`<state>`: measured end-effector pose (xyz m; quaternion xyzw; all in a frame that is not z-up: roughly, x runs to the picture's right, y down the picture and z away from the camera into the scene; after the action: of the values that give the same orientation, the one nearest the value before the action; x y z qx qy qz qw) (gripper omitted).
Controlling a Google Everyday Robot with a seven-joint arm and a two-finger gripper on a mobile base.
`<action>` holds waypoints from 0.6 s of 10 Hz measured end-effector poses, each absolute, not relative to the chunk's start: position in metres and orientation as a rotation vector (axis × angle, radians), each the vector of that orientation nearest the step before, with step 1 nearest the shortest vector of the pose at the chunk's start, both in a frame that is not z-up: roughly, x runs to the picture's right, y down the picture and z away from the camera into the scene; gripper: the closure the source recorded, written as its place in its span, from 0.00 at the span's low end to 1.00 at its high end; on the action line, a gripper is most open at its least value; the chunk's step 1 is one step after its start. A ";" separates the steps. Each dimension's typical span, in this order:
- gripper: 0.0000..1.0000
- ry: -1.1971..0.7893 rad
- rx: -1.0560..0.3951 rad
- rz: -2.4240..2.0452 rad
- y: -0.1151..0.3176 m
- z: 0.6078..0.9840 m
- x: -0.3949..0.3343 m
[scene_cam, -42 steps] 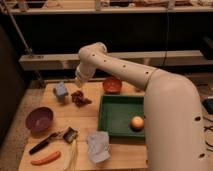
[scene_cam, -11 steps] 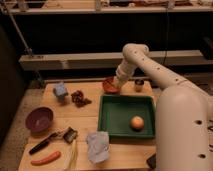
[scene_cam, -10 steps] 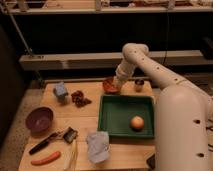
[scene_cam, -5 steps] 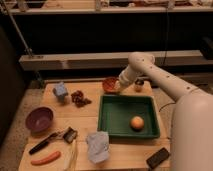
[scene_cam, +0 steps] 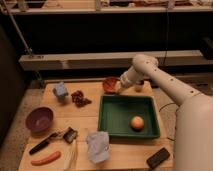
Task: Place fork in red bowl
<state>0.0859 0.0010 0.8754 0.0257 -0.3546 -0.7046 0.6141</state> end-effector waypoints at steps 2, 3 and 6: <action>1.00 -0.816 0.053 -1.607 0.001 0.877 0.093; 1.00 -0.818 0.045 -1.603 0.000 0.878 0.095; 0.79 -0.830 0.028 -1.588 -0.005 0.885 0.101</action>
<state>0.1008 -0.0054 0.8847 0.0120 -0.3617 -0.6920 0.6246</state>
